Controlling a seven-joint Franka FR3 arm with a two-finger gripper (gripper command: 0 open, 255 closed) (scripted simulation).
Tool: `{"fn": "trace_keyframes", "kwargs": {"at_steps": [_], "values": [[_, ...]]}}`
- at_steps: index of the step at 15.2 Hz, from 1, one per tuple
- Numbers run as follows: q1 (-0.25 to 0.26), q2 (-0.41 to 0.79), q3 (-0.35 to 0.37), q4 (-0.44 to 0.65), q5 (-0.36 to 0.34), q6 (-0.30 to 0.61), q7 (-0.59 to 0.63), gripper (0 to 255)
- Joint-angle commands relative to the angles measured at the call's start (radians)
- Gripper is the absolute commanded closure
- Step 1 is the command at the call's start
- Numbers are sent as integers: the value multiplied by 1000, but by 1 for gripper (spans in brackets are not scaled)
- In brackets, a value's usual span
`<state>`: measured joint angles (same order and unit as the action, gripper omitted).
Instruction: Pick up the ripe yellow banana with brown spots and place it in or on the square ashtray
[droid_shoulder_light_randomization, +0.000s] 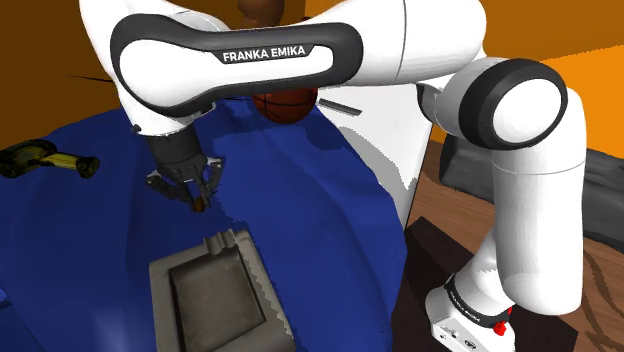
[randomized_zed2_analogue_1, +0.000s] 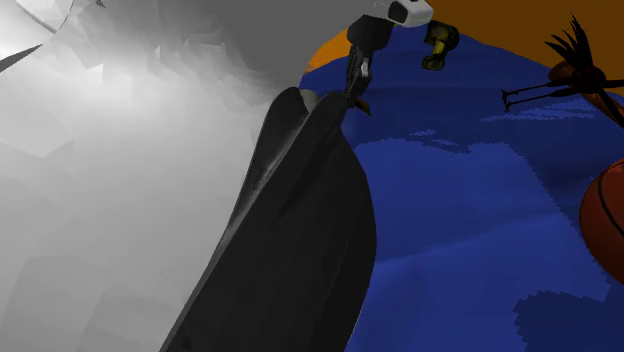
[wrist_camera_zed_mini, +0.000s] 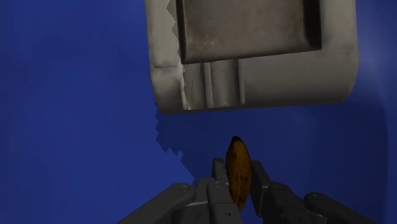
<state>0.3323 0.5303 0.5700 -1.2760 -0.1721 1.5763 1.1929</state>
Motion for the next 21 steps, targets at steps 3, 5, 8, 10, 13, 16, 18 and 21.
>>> {"fn": "trace_keyframes", "kwargs": {"at_steps": [3,5,8,10,13,16,18,21], "values": [[13,7,1,66,-2,-58,2,255],[20,12,1,101,-4,-88,3,255],[32,20,0,152,-7,-130,4,255],[24,-40,19,55,19,-90,34,255],[22,-118,44,-62,56,-42,76,255],[29,-184,69,-156,92,-4,118,255],[38,-223,85,-208,114,17,147,255],[56,-273,109,-273,145,44,192,255]]}}
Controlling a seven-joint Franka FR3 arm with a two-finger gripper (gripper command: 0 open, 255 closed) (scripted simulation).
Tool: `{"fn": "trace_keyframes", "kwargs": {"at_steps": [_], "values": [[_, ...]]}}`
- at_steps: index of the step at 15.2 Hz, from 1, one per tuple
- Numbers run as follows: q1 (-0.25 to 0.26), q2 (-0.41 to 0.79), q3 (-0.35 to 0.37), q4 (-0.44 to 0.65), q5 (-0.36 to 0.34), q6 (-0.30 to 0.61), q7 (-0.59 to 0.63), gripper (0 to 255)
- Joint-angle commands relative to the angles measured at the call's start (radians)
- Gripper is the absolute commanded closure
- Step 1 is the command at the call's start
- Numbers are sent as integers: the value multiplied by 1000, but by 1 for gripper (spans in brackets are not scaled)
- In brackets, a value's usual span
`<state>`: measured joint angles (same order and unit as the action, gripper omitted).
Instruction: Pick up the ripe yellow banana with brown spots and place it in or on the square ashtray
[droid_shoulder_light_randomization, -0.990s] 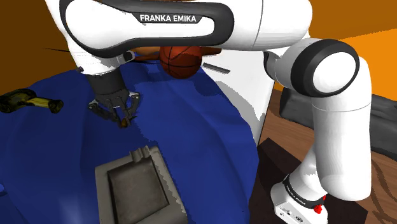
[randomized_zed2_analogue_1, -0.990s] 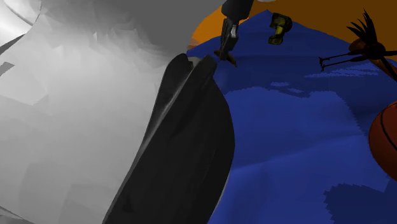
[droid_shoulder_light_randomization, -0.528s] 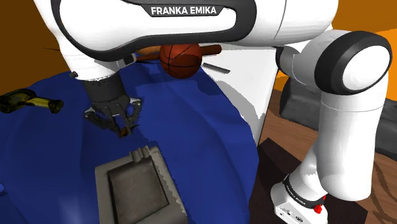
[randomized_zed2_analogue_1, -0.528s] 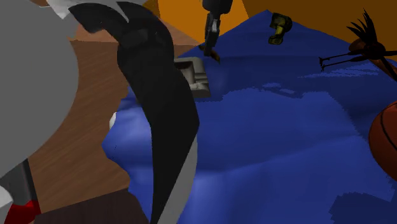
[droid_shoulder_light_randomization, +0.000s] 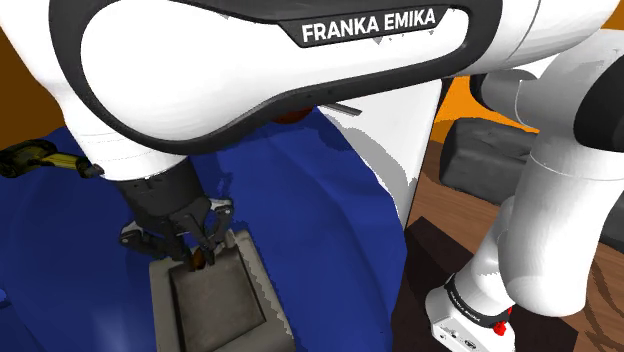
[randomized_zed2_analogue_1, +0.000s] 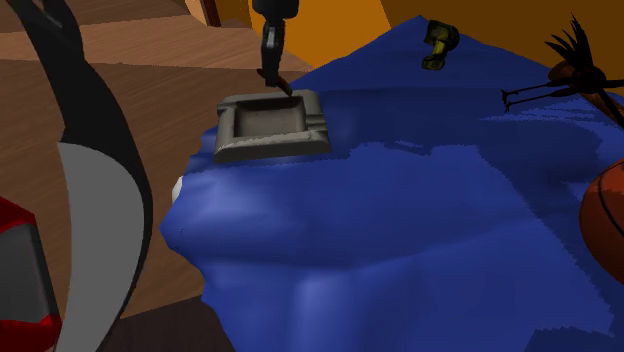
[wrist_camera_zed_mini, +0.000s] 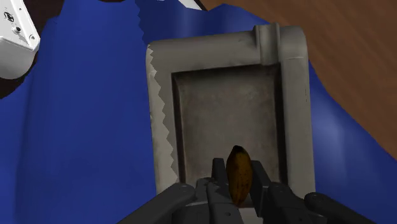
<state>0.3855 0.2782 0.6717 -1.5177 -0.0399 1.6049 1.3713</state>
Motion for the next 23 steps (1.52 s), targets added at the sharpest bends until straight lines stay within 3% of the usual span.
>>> {"fn": "trace_keyframes", "kwargs": {"at_steps": [1,15,22,23], "values": [[10,-35,16,-50,22,23,28,255],[6,-15,7,-212,8,200,21,255],[6,-15,7,-211,8,200,21,255],[6,-15,7,-211,8,200,21,0]]}}
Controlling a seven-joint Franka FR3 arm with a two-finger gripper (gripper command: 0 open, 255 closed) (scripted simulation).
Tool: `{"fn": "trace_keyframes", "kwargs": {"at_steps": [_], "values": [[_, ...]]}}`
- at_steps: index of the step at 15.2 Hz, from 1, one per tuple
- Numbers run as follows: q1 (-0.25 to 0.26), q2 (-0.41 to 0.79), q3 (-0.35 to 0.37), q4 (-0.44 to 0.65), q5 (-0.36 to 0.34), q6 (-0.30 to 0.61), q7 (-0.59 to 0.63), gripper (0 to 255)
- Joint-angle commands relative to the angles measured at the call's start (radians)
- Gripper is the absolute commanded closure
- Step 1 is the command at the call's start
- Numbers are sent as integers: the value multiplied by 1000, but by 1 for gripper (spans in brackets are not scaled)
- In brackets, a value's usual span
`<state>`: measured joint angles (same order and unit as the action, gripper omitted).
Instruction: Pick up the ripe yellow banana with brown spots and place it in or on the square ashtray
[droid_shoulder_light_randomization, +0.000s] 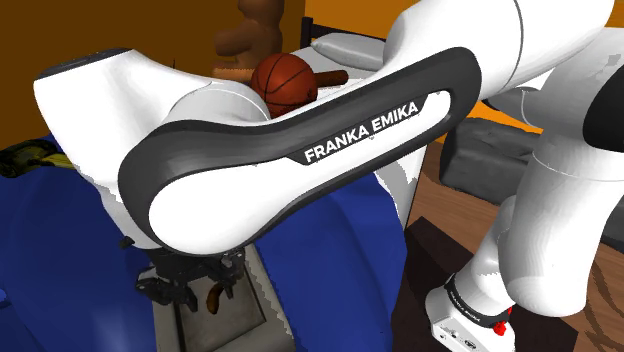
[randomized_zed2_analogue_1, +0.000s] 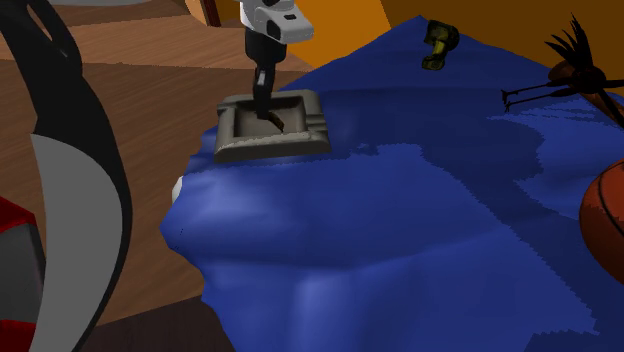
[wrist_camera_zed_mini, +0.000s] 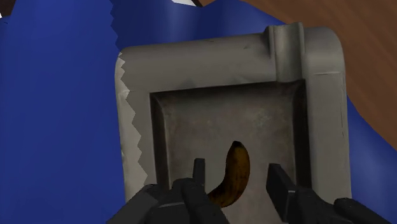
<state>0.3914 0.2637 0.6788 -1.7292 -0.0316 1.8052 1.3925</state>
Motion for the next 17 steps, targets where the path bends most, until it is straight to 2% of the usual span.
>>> {"fn": "trace_keyframes", "kwargs": {"at_steps": [1,5,9,17], "values": [[0,0,0,0,0,0,0,0],[0,0,0,0,0,0,0,0],[5,8,1,136,-3,-129,2,0],[6,8,1,136,-3,-129,2,0]]}}
